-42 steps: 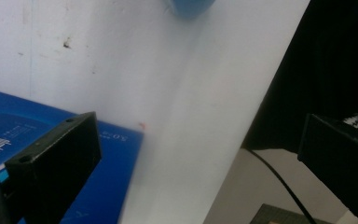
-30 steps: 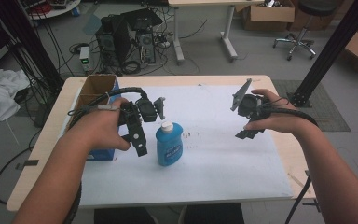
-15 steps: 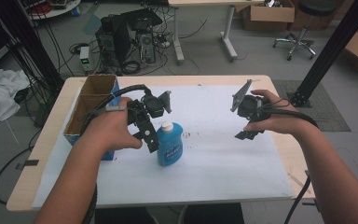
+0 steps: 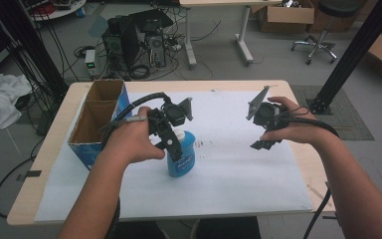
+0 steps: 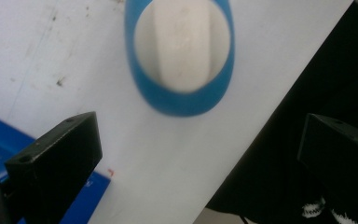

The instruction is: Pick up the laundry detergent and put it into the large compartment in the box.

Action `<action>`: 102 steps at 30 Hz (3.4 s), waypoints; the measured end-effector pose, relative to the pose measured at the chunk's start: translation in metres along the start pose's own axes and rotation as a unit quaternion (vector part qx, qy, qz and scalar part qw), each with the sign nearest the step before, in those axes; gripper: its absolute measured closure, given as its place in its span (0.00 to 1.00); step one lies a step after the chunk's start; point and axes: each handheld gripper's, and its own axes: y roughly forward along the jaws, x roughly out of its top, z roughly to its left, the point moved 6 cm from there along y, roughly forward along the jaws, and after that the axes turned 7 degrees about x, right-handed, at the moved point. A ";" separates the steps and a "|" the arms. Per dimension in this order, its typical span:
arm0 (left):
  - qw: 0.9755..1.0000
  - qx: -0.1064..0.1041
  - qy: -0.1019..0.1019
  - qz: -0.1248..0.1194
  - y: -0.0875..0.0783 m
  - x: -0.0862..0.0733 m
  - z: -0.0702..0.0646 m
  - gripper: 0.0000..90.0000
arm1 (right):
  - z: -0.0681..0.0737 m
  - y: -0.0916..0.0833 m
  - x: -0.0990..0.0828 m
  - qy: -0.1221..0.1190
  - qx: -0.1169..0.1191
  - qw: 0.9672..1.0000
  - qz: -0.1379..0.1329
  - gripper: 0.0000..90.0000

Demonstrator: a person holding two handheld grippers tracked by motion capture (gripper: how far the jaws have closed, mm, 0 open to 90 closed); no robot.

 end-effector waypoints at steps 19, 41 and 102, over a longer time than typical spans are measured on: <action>1.000 -0.002 -0.004 0.004 0.021 0.024 -0.004 0.00 | 0.001 0.001 -0.001 -0.001 0.004 1.000 0.001 0.17; 1.000 0.006 -0.003 0.021 0.037 0.039 -0.002 0.00 | -0.002 0.004 -0.010 0.004 0.008 1.000 0.006 0.17; 0.999 0.030 -0.012 0.043 0.051 0.047 0.002 0.28 | -0.007 0.010 -0.012 0.008 0.011 1.000 0.007 0.17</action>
